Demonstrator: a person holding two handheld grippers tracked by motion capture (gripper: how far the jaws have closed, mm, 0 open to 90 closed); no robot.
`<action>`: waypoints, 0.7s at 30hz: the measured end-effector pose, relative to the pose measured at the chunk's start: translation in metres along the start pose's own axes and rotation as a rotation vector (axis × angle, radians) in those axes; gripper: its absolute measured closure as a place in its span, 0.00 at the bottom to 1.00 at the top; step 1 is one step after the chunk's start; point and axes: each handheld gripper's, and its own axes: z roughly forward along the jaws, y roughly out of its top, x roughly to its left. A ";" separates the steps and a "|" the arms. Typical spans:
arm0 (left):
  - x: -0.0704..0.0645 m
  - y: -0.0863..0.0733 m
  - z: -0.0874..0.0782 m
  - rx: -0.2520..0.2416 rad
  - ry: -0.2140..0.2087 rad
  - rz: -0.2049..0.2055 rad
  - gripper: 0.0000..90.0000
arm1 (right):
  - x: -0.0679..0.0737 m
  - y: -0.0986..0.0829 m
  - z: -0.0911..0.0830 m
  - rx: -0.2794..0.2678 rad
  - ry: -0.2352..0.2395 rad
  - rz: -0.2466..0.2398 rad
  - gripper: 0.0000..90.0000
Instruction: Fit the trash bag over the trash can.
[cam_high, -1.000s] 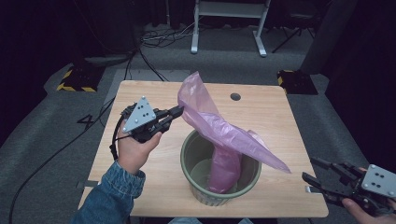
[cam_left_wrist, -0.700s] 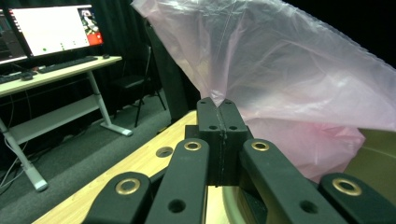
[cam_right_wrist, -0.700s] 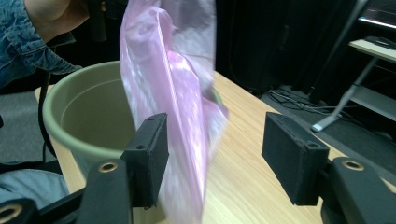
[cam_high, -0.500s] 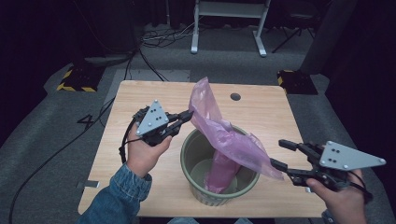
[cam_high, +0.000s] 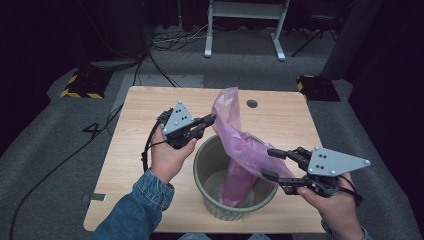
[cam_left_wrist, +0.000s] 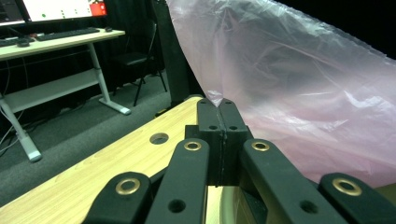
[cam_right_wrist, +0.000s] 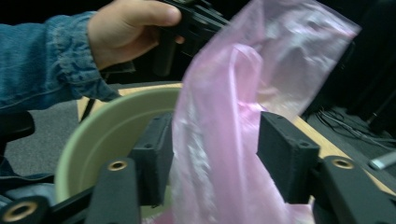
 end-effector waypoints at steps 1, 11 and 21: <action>0.000 0.000 0.000 0.000 0.000 -0.001 1.00 | 0.002 0.001 0.002 -0.001 0.005 -0.005 0.54; 0.000 -0.001 -0.001 -0.009 -0.005 0.000 1.00 | 0.015 0.005 0.026 0.019 0.069 -0.013 0.66; -0.009 -0.001 -0.014 -0.009 0.021 0.074 0.78 | 0.005 0.003 0.040 0.014 0.066 0.063 1.00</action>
